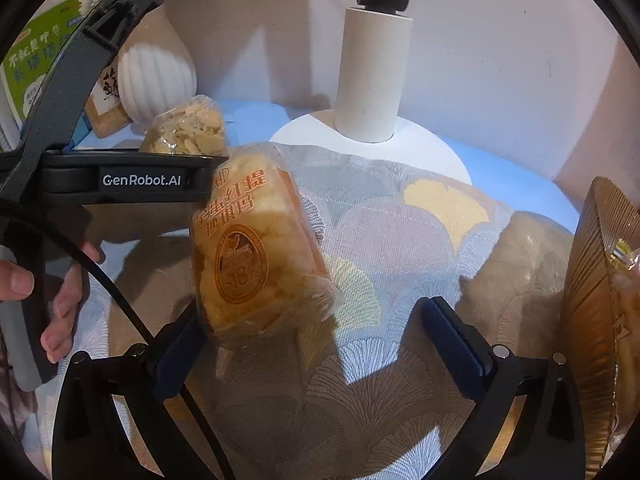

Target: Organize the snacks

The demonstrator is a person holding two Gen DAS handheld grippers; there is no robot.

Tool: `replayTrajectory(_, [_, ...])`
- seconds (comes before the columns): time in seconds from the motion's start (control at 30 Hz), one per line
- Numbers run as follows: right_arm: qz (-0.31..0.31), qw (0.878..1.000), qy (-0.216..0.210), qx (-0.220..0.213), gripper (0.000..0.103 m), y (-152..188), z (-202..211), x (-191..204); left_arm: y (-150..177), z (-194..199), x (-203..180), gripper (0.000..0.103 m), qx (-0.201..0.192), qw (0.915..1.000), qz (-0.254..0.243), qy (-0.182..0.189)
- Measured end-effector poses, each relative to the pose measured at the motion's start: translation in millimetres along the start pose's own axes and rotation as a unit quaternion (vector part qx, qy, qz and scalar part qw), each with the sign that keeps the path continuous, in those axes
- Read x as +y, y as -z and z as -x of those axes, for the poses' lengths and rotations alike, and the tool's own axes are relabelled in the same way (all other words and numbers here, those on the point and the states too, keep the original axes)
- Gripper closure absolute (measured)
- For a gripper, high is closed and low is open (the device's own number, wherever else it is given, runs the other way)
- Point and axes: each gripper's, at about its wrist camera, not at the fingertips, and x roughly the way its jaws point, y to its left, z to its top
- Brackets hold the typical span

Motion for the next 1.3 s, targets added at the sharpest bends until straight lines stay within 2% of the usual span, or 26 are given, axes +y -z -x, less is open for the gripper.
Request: replayTrajectory(1.3, [0.0, 1.0, -0.001, -0.002, 0.0, -2.0, 0.3, 4.3, 0.1, -1.5, 0.4, 0.0, 0.0, 1.0, 0.001, 0.0])
